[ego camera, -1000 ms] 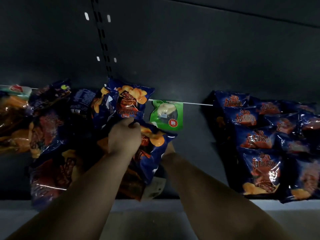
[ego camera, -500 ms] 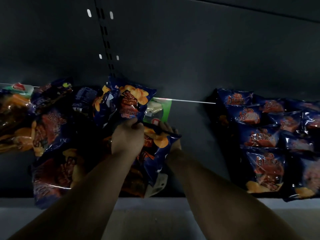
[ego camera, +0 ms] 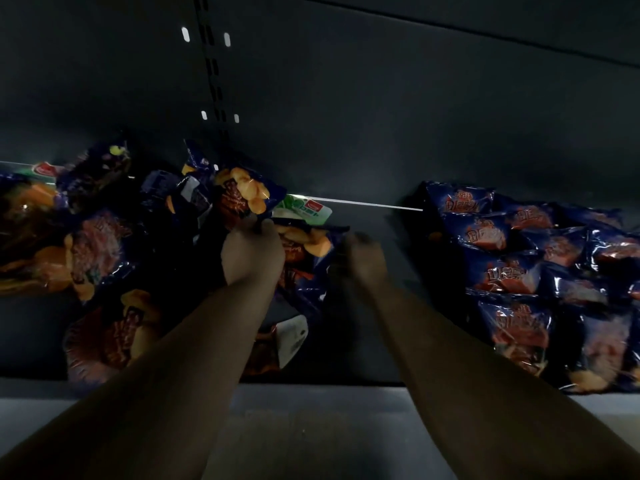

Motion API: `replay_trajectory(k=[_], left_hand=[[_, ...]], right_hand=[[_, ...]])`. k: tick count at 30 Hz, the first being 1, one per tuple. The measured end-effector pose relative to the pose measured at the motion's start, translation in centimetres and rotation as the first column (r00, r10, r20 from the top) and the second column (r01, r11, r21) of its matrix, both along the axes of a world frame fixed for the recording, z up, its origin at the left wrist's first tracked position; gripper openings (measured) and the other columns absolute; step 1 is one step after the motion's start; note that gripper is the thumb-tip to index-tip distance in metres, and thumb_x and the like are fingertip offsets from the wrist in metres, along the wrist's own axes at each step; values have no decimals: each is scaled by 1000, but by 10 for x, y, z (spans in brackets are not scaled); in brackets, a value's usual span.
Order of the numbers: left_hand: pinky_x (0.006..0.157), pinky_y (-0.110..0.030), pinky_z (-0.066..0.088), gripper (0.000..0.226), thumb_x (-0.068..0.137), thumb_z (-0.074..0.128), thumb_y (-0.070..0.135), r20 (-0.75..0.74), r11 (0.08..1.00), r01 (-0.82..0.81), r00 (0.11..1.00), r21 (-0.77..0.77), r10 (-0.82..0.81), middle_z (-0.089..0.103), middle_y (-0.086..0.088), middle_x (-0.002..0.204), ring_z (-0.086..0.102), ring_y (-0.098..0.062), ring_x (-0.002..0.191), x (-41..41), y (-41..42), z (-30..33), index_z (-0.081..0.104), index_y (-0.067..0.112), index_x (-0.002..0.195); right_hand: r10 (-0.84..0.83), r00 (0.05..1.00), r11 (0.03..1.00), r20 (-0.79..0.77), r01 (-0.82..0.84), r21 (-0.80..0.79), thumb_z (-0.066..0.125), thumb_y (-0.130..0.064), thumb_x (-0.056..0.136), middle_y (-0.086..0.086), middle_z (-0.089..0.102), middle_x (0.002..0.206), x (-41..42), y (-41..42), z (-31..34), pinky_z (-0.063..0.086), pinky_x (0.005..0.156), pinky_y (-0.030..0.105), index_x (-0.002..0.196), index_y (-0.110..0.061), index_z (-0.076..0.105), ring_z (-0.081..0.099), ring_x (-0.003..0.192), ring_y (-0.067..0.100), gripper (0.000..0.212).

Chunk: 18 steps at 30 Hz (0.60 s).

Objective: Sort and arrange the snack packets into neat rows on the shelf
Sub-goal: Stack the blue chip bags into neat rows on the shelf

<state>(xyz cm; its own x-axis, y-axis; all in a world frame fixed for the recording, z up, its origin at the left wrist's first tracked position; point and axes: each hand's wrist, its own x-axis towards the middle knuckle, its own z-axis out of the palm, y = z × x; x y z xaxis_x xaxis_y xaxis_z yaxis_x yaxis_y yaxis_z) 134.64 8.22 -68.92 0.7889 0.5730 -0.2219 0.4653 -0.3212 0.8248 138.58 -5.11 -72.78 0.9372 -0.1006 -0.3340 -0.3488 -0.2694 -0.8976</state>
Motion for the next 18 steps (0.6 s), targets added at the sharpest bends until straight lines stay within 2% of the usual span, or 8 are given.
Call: replay_trajectory(k=[2, 5, 7, 9, 11, 13, 16, 18], left_hand=[[78, -31, 34, 37, 99, 39, 29, 1, 999, -30, 1000, -37, 30, 53, -16, 130, 52, -33, 113, 5, -5, 0, 52, 13, 131], [90, -34, 38, 46, 98, 41, 29, 5, 991, -36, 999, -130, 37, 45, -14, 140, 48, -33, 120, 10, -17, -3, 41, 14, 141], [93, -37, 43, 44, 97, 42, 27, 46, 978, -2, 999, -209, 12, 49, -7, 133, 51, -26, 111, 10, -28, -2, 42, 14, 139], [95, -39, 45, 43, 97, 45, 23, 117, 934, 70, 993, -351, -30, 52, -6, 126, 52, -21, 108, 8, -41, 0, 43, 15, 139], [103, -41, 42, 53, 96, 49, 25, 151, 886, 129, 986, -445, -68, 46, -5, 141, 48, -25, 124, 5, -49, 2, 33, 23, 146], [103, -44, 42, 66, 91, 57, 34, 153, 865, 142, 985, -481, -77, 39, -5, 148, 46, -28, 128, 3, -50, 4, 25, 32, 149], [92, -52, 50, 85, 61, 63, 64, 116, 841, 181, 983, -510, -141, 55, -11, 131, 59, -32, 111, -2, -42, 1, 42, 29, 135], [91, -52, 50, 71, 61, 63, 70, 104, 789, 282, 957, -546, -271, 62, -11, 118, 63, -33, 104, -9, -40, 3, 53, 26, 116]], right_hand=[[54, 993, 988, -102, -38, 148, 46, -54, 93, 4, 65, 85, -8, -11, 23, 45, 74, 27, 93, -14, 67, 62, 78, 21, 45], [167, 976, 948, -143, -119, 294, 48, -69, 78, -1, 68, 79, -22, -18, 36, 53, 68, 32, 88, -22, 66, 64, 75, 16, 51], [239, 967, 942, -94, -207, 263, 58, -54, 82, -1, 70, 90, -30, -24, 35, 55, 73, 32, 93, -24, 65, 66, 80, 15, 32], [218, 975, 951, -37, -204, 234, 67, -27, 85, 4, 69, 100, -31, -34, 33, 56, 74, 29, 99, -18, 64, 66, 82, 16, 17], [151, 989, 951, 3, -146, 272, 70, -10, 82, 8, 68, 102, -31, -46, 31, 58, 72, 24, 107, -9, 63, 67, 82, 15, 26], [64, 998, 965, 20, -67, 253, 75, -12, 77, 10, 69, 107, -29, -57, 31, 57, 81, 33, 112, -7, 63, 68, 90, 20, 37], [38, 999, 951, 9, -39, 307, 75, -10, 77, 9, 68, 108, -26, -69, 35, 55, 85, 39, 105, -14, 64, 67, 96, 23, 30], [73, 997, 943, 11, -72, 324, 73, -8, 79, 7, 68, 103, -26, -72, 39, 55, 82, 37, 96, -18, 63, 66, 94, 22, 23]])
